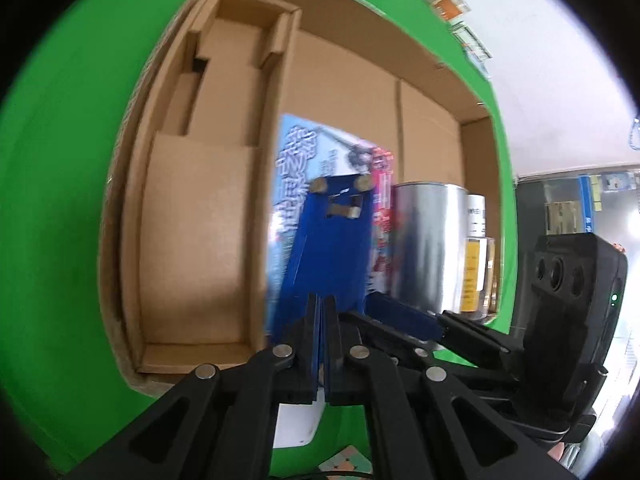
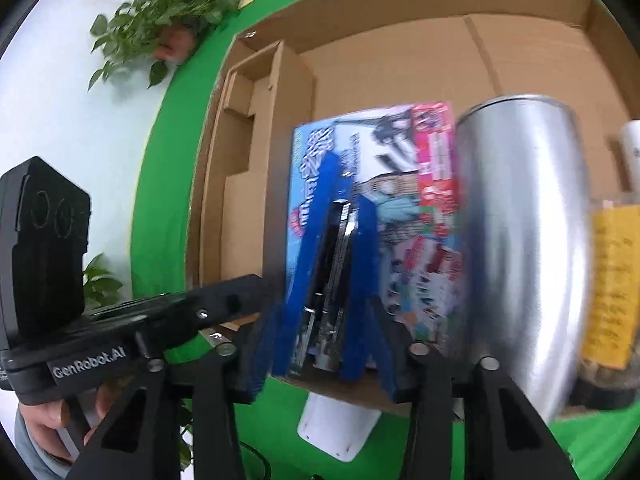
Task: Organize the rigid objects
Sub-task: 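Lift the blue stapler and stand it in the box beside the game box, then open the right tool and withdraw it from the stapler, then move the right tool to the white hair dryer and grasp its head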
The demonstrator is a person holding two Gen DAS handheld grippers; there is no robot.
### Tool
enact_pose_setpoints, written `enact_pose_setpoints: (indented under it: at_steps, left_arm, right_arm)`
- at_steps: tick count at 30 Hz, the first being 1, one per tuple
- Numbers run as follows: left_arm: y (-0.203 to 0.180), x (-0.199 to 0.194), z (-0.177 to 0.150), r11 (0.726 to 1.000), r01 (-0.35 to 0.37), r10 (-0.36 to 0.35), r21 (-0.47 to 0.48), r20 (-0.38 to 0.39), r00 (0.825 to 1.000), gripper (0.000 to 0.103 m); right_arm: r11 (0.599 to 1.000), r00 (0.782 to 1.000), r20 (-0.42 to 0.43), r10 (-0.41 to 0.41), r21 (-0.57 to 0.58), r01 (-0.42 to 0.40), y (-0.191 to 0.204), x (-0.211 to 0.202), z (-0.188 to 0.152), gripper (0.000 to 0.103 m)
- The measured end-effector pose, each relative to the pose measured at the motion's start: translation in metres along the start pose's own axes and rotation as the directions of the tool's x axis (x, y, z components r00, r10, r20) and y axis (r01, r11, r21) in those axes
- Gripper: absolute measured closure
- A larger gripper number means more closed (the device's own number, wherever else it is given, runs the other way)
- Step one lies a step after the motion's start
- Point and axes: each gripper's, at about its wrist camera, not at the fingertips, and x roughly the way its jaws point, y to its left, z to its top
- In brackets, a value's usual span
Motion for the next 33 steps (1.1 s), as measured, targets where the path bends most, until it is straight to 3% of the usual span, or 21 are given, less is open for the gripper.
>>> enact_pose_setpoints:
  at_steps: [1,3,8,14,16,17,18,19,20,22,25,28,29,30,31,33]
  left_arm:
    - [0.004,-0.001,-0.001,1.0,0.009,-0.009,-0.008,0.001,1.0,0.103]
    - [0.007,-0.006,-0.003,1.0,0.009,-0.009,-0.005,0.008,1.0,0.103]
    - [0.008,-0.033,-0.014,0.999,0.005,-0.007,0.035,0.083,0.997,0.103]
    - [0.001,-0.067,-0.024,0.994,-0.081,0.065,0.079,0.185,0.981,0.086]
    - [-0.007,-0.079,-0.027,0.984,-0.136,0.101,0.118,0.262,0.96,0.085]
    - [-0.012,-0.083,-0.03,0.975,-0.173,0.126,0.136,0.299,0.946,0.076]
    - [-0.018,-0.088,-0.032,0.964,-0.219,0.158,0.15,0.338,0.928,0.052]
    - [-0.023,-0.092,-0.034,0.952,-0.264,0.19,0.158,0.373,0.908,0.036]
    - [-0.028,-0.096,-0.036,0.939,-0.304,0.216,0.162,0.41,0.886,0.018]
    - [-0.038,-0.104,-0.042,0.921,-0.345,0.225,0.179,0.479,0.848,0.018]
    - [-0.045,-0.103,-0.047,0.919,-0.344,0.219,0.191,0.48,0.85,0.018]
    - [-0.052,-0.098,-0.058,0.927,-0.312,0.182,0.211,0.475,0.861,0.021]
    - [-0.053,-0.097,-0.063,0.927,-0.303,0.169,0.22,0.478,0.862,0.04]
    - [-0.055,-0.093,-0.068,0.929,-0.284,0.147,0.238,0.467,0.872,0.085]
    - [-0.055,-0.085,-0.071,0.934,-0.247,0.125,0.256,0.415,0.901,0.103]
    - [-0.055,-0.077,-0.083,0.947,-0.195,0.094,0.255,0.359,0.928,0.099]
  right_arm:
    - [1.0,1.0,0.011,-0.002,-0.024,0.002,0.002,0.0,0.0,0.065]
    - [0.998,1.0,0.004,0.03,-0.063,-0.03,0.011,0.009,0.006,0.078]
    - [0.991,0.997,-0.041,0.062,-0.12,-0.066,0.03,0.01,0.001,0.078]
    - [0.992,0.997,-0.034,0.074,-0.1,-0.077,0.029,0.005,-0.002,0.075]
    - [0.993,0.999,0.026,0.048,-0.109,-0.045,0.03,0.0,0.002,0.062]
    - [0.992,0.996,0.084,0.013,-0.128,-0.002,0.033,-0.014,-0.003,0.036]
    - [0.99,0.99,0.138,-0.018,-0.138,0.038,0.036,-0.025,-0.005,0.011]
    - [0.985,0.972,0.225,-0.061,-0.144,0.095,0.041,-0.047,-0.013,0.003]
    - [0.979,0.946,0.309,-0.097,-0.142,0.147,0.044,-0.069,-0.022,0.001]
    - [0.97,0.913,0.385,-0.132,-0.139,0.199,0.04,-0.099,-0.034,0.001]
    - [0.965,0.885,0.424,-0.189,-0.089,0.249,0.037,-0.124,-0.049,0.001]
    - [0.967,0.874,0.436,-0.216,-0.027,0.252,0.03,-0.138,-0.066,0.001]
    - [0.967,0.87,0.438,-0.225,-0.006,0.253,0.025,-0.143,-0.075,0.001]
    - [0.968,0.869,0.437,-0.231,0.014,0.25,0.018,-0.148,-0.085,0.001]
    - [0.969,0.87,0.434,-0.234,0.029,0.246,0.008,-0.151,-0.093,0.001]
    - [0.968,0.873,0.419,-0.248,0.064,0.244,-0.018,-0.15,-0.11,0.001]
